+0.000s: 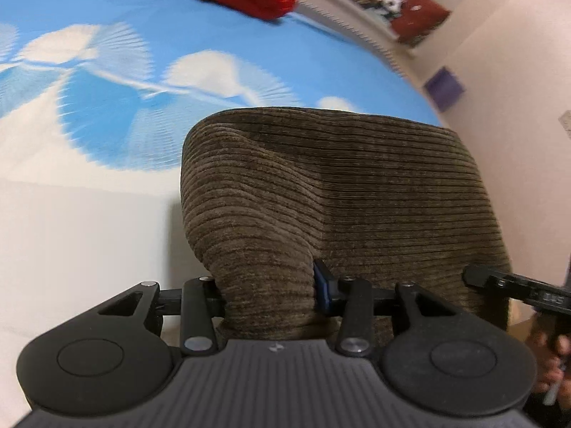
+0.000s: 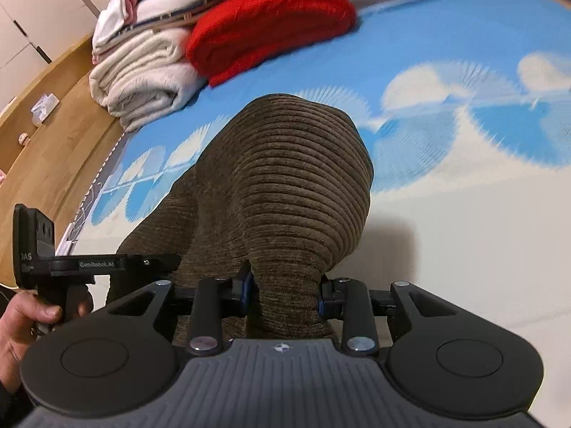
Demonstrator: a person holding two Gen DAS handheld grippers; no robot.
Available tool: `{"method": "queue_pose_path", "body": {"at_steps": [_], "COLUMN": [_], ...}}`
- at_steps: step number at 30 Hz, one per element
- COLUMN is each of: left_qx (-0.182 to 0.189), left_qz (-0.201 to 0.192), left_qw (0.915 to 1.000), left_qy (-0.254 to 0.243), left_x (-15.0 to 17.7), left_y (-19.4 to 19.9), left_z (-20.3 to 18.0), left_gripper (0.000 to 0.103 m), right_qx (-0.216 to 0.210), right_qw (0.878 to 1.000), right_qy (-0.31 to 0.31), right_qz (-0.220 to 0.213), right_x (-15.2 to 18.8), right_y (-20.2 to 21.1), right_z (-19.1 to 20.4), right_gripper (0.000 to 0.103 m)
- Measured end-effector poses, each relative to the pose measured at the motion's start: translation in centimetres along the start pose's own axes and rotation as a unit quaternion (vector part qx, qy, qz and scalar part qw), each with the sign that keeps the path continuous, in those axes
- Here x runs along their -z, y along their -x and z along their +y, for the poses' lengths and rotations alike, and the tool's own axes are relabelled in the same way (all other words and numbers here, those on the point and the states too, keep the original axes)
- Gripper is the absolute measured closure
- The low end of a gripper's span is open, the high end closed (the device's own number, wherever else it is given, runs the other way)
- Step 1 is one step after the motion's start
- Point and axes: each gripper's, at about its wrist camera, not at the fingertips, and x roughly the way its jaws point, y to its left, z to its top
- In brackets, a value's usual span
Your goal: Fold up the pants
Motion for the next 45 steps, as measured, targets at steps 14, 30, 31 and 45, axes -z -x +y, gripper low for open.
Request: {"method": "queue_pose_path", "body": {"at_steps": [14,30,31,45], "left_qx": [-0.052,-0.151,-0.155,-0.205], "left_qz": [-0.020,-0.021,-0.031,0.017], "left_qw": [0.9817,0.9669,0.9676,0.9726], "left_qy": [-0.182,-0.205,-0.197,-0.108], "left_x": [1.1,1.7,1.4,-2.5], "left_y": [-3.3,-5.9,-6.1,-12.9], "left_z": [-8.2,-9.4,-9.5,-5.9], "left_gripper": [0.043,0.052,0.052,0.068], "right_qx": [0.123,0.120,0.137,0.246], "right_qw": [0.988,0.981,0.979,0.963], "right_qy": [0.090,0.148,0.141,0.105], "right_qz": [-0.022,-0.035,-0.047,-0.027], "right_x": [-0.5,-3.8,-4.6,-7.4], "right_y": [0.7,-4.2,-5.2,-15.0], "right_z": [-9.6,-7.8,-7.9,-10.4], "right_gripper": [0.052,0.056,0.056,0.052]}}
